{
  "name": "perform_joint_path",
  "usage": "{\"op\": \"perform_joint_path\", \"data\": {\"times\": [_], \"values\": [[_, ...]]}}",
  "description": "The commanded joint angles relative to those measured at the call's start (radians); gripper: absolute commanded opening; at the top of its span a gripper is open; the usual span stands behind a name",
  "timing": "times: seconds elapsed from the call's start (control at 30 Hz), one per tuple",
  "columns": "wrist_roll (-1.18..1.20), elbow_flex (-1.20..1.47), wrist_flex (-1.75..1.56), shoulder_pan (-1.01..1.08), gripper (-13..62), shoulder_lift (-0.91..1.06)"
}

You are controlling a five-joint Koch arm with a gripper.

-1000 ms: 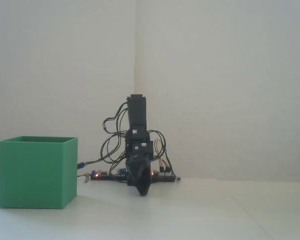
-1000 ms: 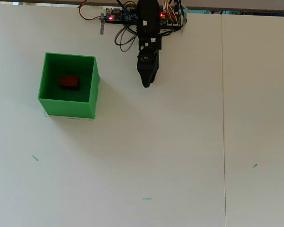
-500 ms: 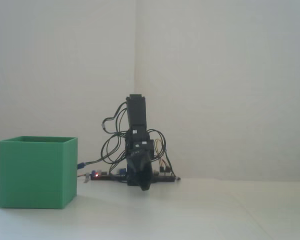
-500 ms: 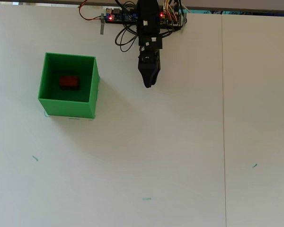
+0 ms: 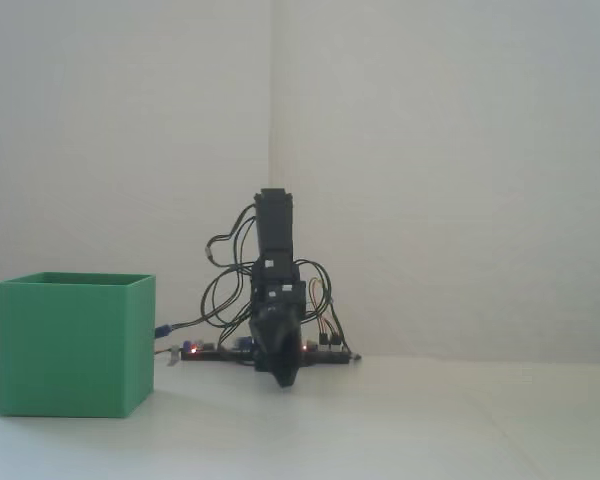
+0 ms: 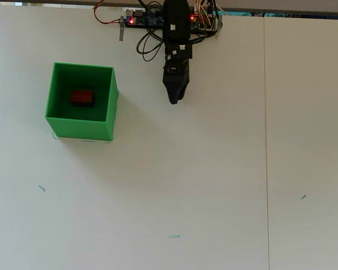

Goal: Grasp a red block and put it in the green bin.

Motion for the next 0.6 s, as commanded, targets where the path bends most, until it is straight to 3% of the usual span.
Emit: {"op": "perform_joint_path", "data": {"times": [0.0,0.57], "values": [[0.008,0.064,-0.002,0.017,35.2,0.084],[0.0,0.064,0.172,0.035,35.0,0.087]]}}
